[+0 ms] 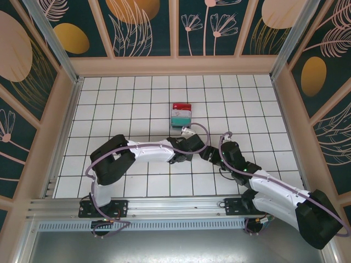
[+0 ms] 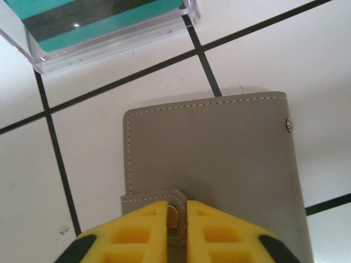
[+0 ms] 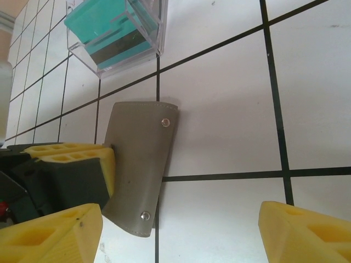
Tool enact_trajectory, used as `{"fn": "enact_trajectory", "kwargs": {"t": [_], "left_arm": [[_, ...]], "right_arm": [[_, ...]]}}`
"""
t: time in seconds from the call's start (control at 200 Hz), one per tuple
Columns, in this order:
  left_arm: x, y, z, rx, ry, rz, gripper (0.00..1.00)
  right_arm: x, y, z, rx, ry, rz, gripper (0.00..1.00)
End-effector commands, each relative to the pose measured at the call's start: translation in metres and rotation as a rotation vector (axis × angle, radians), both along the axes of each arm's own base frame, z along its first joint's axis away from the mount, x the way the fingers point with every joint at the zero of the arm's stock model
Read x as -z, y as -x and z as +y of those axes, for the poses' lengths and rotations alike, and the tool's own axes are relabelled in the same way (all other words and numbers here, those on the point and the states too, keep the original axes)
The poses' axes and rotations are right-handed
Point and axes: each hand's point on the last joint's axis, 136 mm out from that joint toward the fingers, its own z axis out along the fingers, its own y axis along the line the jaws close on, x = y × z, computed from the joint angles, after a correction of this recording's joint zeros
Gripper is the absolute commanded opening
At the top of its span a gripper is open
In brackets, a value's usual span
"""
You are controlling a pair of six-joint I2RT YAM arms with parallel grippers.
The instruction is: Take the credit cards out of the card holder
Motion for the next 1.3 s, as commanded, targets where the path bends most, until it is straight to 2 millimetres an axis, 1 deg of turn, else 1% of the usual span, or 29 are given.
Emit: {"fn": "enact_trajectory", "kwargs": {"t": [0.0,0.06,0.145,0.27,0.405,0.596,0.626,0.756,0.861,0.941,1.046,1.061,1.121,1.126,1.141,1.296], "left_arm": [[0.008,-0.002,0.013,-0.019,-0.062,0.007,0.05],[0.003,-0.002,0.014,-0.021,-0.050,0.000,0.00],[-0.005,-0.002,0.015,-0.026,-0.029,-0.010,0.00],[-0.017,0.002,0.012,-0.025,0.028,-0.015,0.00],[-0.028,0.006,0.010,-0.016,0.096,-0.013,0.00],[-0.031,0.010,0.010,-0.009,0.118,-0.003,0.00],[-0.031,0.010,0.010,-0.007,0.121,-0.002,0.00],[-0.032,0.012,0.009,-0.005,0.133,0.003,0.00],[-0.036,0.012,0.009,-0.008,0.147,-0.001,0.00],[-0.040,0.012,0.010,-0.010,0.154,-0.010,0.00],[-0.047,0.012,0.016,-0.022,0.155,-0.026,0.00],[-0.048,0.011,0.016,-0.025,0.158,-0.030,0.00],[-0.046,0.011,0.021,-0.035,0.142,-0.035,0.00],[-0.052,0.011,0.021,-0.037,0.152,-0.042,0.00],[-0.057,0.011,0.022,-0.038,0.161,-0.049,0.00],[-0.073,0.011,0.036,-0.067,0.158,-0.082,0.00]], "right_arm": [[-0.003,0.001,0.003,-0.017,-0.032,-0.011,0.75],[-0.005,0.002,0.007,-0.031,-0.044,-0.014,0.75],[-0.006,0.002,0.014,-0.058,-0.061,-0.008,0.73],[-0.006,0.002,0.029,-0.106,-0.102,0.010,0.65],[-0.003,-0.003,0.045,-0.147,-0.148,0.042,0.60],[-0.004,-0.013,0.069,-0.202,-0.224,0.069,0.60],[-0.008,-0.015,0.074,-0.216,-0.245,0.066,0.60],[-0.003,-0.020,0.084,-0.235,-0.278,0.095,0.60],[0.005,-0.023,0.088,-0.241,-0.284,0.125,0.43],[0.012,-0.023,0.086,-0.228,-0.280,0.143,0.28],[0.020,-0.024,0.079,-0.204,-0.267,0.160,0.05],[0.021,-0.024,0.079,-0.201,-0.267,0.161,0.00],[0.024,-0.024,0.075,-0.192,-0.260,0.169,0.00],[0.024,-0.024,0.075,-0.191,-0.260,0.169,0.00],[0.025,-0.024,0.074,-0.187,-0.257,0.171,0.00],[0.030,-0.024,0.067,-0.166,-0.231,0.175,0.00]]}}
